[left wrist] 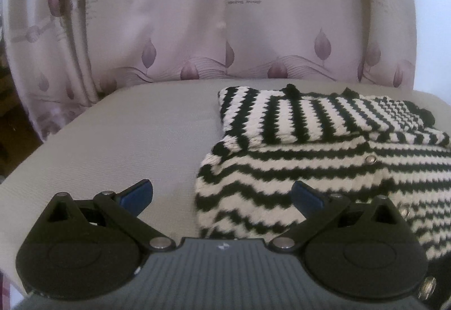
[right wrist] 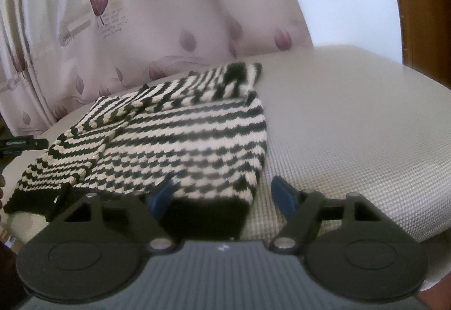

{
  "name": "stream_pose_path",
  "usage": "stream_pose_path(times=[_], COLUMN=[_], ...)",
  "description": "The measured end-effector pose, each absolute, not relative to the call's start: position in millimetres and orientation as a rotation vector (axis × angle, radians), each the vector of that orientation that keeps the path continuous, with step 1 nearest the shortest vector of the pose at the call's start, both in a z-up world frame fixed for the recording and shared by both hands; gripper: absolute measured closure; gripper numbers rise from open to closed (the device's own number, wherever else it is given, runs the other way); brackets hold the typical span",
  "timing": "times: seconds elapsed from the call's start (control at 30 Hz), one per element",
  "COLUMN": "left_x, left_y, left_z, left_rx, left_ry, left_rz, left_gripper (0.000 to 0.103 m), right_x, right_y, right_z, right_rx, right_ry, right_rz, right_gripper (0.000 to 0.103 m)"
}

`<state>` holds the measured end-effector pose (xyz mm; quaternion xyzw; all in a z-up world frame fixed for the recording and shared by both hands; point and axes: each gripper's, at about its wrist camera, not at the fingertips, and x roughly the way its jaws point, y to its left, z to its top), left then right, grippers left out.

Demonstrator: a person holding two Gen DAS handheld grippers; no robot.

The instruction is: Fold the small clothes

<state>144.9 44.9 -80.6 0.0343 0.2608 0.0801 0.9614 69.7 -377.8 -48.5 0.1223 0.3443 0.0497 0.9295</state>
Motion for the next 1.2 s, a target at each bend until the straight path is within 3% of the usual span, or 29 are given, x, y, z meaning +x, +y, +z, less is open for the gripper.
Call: stream_pose_path(times=[0.23, 0.37, 0.43, 0.57, 0.77, 0.83, 0.93, 1.13, 1.2], left_x=[118.0, 115.0, 111.7, 108.7, 114.1, 114.4, 115.0, 115.8, 115.5], left_y=[99.1, 122.5, 126.6, 124.8, 113.5, 109.3, 111.1, 129.5, 130.8], left_z=[-85.1, -95.7, -98.6, -98.0, -101.9, -103.5, -105.2, -105.1, -104.5], left_rx=[-0.01, -0.141, -0.17, -0.194, -0.263, -0.272, -0.298, -0.36, -0.346], left_ry=[0.62, 0.714, 0.719, 0.737, 0.743, 0.733, 0.715, 0.729, 0.726], left_rz=[0.025, -0.06, -0.089, -0.206, -0.331, -0.359, -0.366, -0.371, -0.365], left_gripper=[0.003, 0.018, 0.019, 0.031, 0.031, 0.031, 0.032, 0.04, 0.027], right_x=[63.1, 62.5, 61.2, 55.9, 54.4, 55.5, 54.0, 46.1, 46.7], right_y=[-375.0, -378.7, -384.0, -397.9, -414.3, -416.2, -421.7, -436.2, -434.3], right_z=[-47.8, -47.8, -48.4, -49.4, -54.1, -58.8, -64.5, -61.4, -62.0], right_rx=[0.26, 0.333, 0.387, 0.496, 0.638, 0.679, 0.743, 0.777, 0.758], right_ry=[0.707, 0.703, 0.702, 0.707, 0.722, 0.731, 0.715, 0.693, 0.706], right_rz=[0.155, 0.195, 0.215, 0.257, 0.25, 0.255, 0.247, 0.241, 0.248], right_gripper=[0.027, 0.026, 0.026, 0.027, 0.052, 0.072, 0.09, 0.092, 0.092])
